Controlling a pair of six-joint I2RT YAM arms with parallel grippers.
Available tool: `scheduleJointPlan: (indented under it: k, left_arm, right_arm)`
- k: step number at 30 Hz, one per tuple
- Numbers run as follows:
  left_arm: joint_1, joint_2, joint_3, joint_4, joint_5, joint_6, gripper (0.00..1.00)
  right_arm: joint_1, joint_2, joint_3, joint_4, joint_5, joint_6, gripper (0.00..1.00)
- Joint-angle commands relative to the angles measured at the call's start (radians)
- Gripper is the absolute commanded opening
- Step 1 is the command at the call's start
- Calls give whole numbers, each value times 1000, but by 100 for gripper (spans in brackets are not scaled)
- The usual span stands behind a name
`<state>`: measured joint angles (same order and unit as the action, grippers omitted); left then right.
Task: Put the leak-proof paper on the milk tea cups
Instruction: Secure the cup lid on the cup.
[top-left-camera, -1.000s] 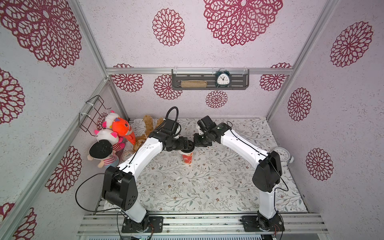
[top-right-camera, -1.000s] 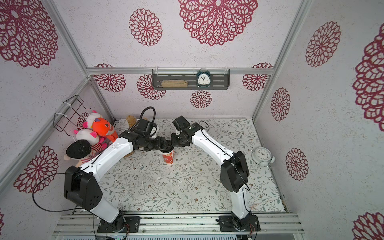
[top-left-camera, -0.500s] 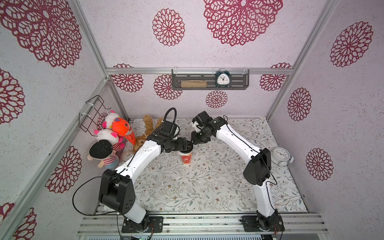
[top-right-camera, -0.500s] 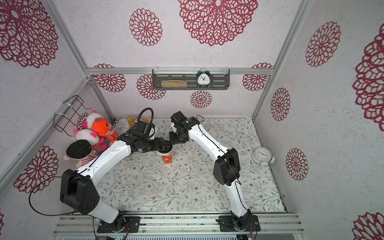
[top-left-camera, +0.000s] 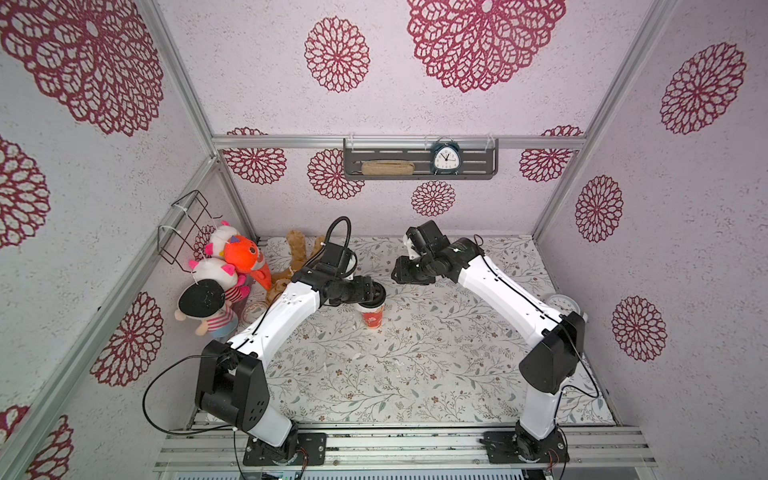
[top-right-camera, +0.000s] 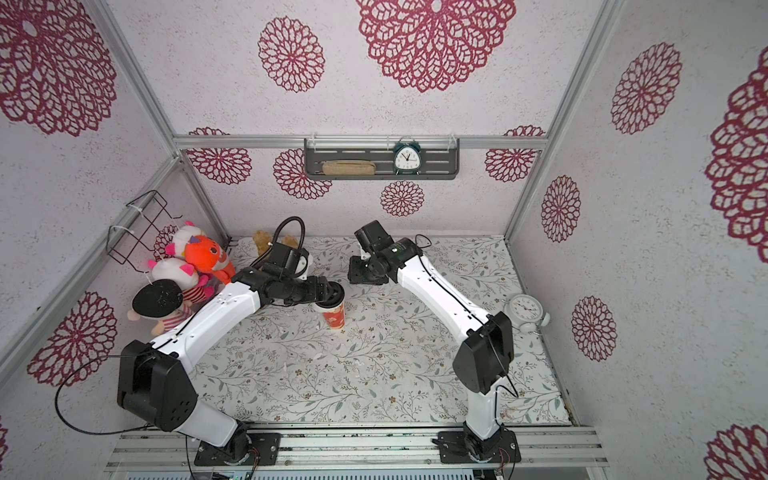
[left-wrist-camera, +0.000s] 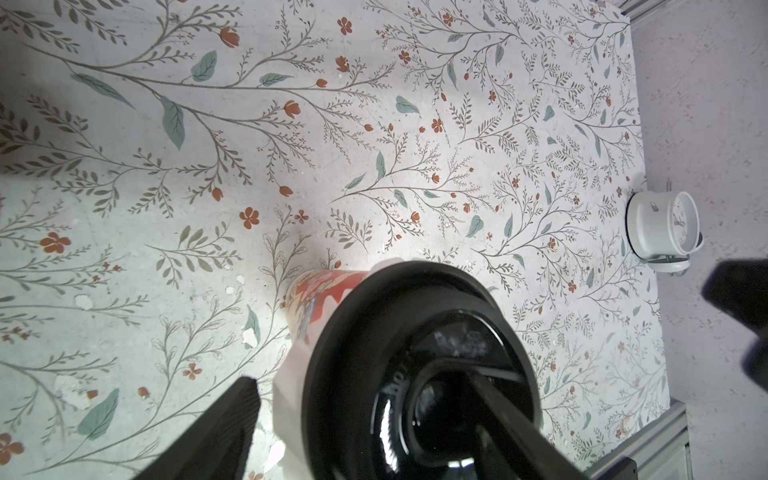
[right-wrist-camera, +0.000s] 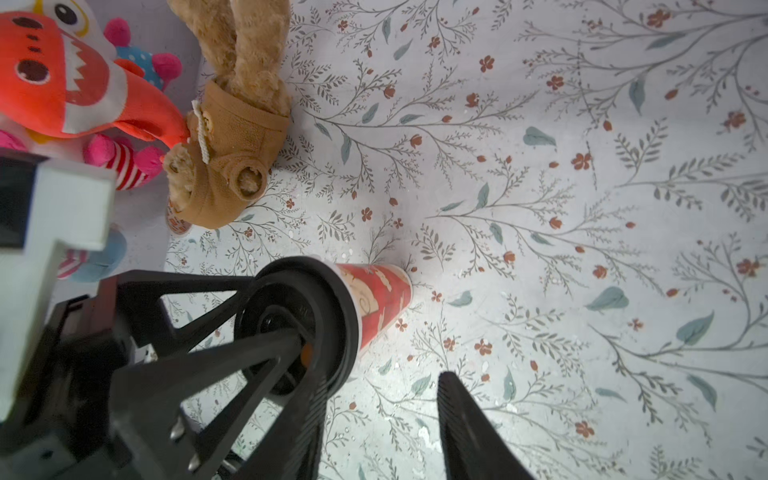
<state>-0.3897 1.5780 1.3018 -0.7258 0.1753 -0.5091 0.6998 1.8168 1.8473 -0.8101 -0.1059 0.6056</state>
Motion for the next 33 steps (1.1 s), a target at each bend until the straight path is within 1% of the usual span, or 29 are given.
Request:
scheduleJointPlan:
  k: [1, 7, 19, 26, 33]
  left_arm:
    - [11, 95, -86, -327, -95, 50, 81]
    - [13, 117, -66, -324, -93, 52, 81]
    - [15, 124, -59, -322, -89, 58, 81]
    - [15, 125, -62, -319, -87, 58, 81]
    - [15, 123, -67, -317, -86, 59, 81]
  right_arm:
    - [26, -31, -83, 67, -14, 104, 46]
    - [64, -29, -135, 116, -24, 146, 45]
    - [86, 28, -120, 126, -40, 160, 43]
    - [89, 12, -145, 129, -22, 166, 40]
    - [89, 53, -109, 119, -25, 163, 40]
